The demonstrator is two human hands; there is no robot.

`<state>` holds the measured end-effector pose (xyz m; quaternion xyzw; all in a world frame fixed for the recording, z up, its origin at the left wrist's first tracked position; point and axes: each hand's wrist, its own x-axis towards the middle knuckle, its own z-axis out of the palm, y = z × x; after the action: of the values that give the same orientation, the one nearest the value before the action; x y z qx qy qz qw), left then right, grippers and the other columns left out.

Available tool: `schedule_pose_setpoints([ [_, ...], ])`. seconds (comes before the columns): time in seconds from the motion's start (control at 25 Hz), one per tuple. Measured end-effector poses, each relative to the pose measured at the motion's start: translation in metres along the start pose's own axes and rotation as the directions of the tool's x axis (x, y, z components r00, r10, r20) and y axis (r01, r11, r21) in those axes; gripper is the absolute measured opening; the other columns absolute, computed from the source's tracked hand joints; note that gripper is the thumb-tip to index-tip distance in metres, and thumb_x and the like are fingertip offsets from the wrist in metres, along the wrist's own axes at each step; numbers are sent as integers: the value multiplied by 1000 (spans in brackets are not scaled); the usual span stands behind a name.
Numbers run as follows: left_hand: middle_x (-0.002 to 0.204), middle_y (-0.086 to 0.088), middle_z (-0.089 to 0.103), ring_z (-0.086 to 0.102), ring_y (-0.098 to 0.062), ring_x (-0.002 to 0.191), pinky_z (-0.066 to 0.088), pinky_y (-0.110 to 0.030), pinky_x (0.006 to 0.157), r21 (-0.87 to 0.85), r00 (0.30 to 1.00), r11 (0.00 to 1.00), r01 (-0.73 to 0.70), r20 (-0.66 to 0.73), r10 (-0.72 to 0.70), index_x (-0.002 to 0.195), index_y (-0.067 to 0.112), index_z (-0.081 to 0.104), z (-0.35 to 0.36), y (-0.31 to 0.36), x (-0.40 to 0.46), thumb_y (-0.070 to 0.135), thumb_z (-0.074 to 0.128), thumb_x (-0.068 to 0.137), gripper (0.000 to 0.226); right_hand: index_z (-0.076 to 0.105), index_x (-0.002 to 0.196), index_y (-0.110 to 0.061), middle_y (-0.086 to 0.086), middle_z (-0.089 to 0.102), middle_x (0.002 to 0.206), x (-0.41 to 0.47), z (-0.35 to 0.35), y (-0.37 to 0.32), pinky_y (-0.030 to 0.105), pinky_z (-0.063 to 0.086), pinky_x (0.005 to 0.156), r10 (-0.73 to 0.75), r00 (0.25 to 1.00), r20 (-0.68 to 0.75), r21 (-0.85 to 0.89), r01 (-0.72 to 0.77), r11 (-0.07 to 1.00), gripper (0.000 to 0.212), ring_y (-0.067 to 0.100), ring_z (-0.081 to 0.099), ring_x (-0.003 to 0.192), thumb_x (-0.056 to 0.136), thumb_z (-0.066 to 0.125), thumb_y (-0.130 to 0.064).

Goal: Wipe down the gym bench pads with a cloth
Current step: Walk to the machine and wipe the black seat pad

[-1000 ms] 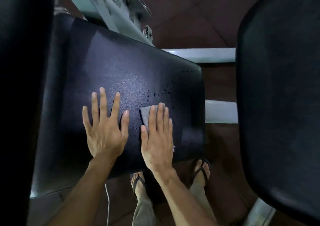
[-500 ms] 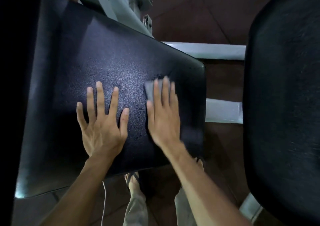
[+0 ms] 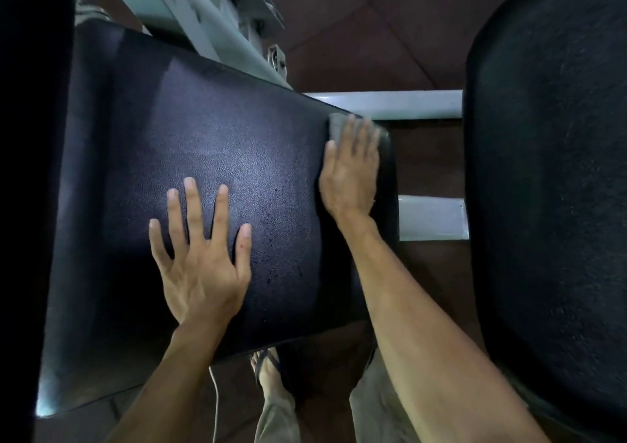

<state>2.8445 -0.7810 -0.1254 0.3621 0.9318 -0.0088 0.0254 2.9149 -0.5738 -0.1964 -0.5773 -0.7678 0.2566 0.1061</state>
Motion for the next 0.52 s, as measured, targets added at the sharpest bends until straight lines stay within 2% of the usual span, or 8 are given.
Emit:
schedule_pose_setpoints([
  [0.08,168,-2,-1,-1,-23,155,3,-51,124,-9,1000,1000,-2,-2,2,156,32,19,-1,0,0,54,24,99,62,16,157,-10,16,9,166,-72,-3,2,47,18,124,-329,937,119,-51,336,940,57,33,5,154,106,22,-35],
  [0.16,168,-2,0,-1,-22,155,3,-50,124,-10,1000,1000,6,2,-6,156,32,19,-2,0,1,54,24,99,62,9,158,-16,10,6,167,-155,-15,37,45,20,123,-440,867,233,-52,463,885,58,29,4,155,106,22,-37],
  [0.24,168,-2,1,0,-22,155,3,-50,124,-8,1000,1000,7,-2,-7,156,32,20,0,0,0,53,26,99,61,4,158,-22,5,4,167,-186,-27,82,51,26,119,-348,913,215,-69,369,927,58,28,6,155,105,20,-40],
  [0.32,168,-2,1,1,-23,155,3,-50,124,-3,1000,1000,5,-8,-5,156,32,21,1,0,1,53,26,99,61,7,158,-19,7,5,167,-143,-27,102,55,25,120,-138,981,137,-41,145,989,59,31,5,154,105,20,-40],
  [0.4,168,-2,2,1,-23,155,3,-50,124,-8,1000,1000,7,-14,-7,156,31,21,1,0,0,53,26,99,61,12,158,-14,12,8,167,-65,-21,83,54,21,121,81,994,68,20,-82,996,59,35,4,154,105,20,-39],
  [0.44,168,-2,2,1,-23,155,3,-50,123,-10,1000,1000,3,-18,-3,156,31,20,1,1,0,53,26,99,61,15,157,-13,13,9,166,-25,-17,65,54,19,121,138,989,52,29,-140,990,59,36,4,154,105,19,-39],
  [0.48,168,-2,2,1,-23,155,3,-50,123,-9,1000,1000,-1,-16,0,156,31,20,1,1,0,53,26,99,61,17,157,-12,15,11,166,2,-12,42,54,18,121,132,991,34,3,-132,991,60,36,6,153,105,15,-41],
  [0.52,168,-2,1,1,-23,155,3,-50,123,-9,1000,1000,0,-14,0,156,32,20,1,1,0,53,26,99,61,18,157,-12,16,12,166,10,-4,18,53,17,122,58,998,16,-22,-57,998,63,36,6,153,104,9,-43],
])
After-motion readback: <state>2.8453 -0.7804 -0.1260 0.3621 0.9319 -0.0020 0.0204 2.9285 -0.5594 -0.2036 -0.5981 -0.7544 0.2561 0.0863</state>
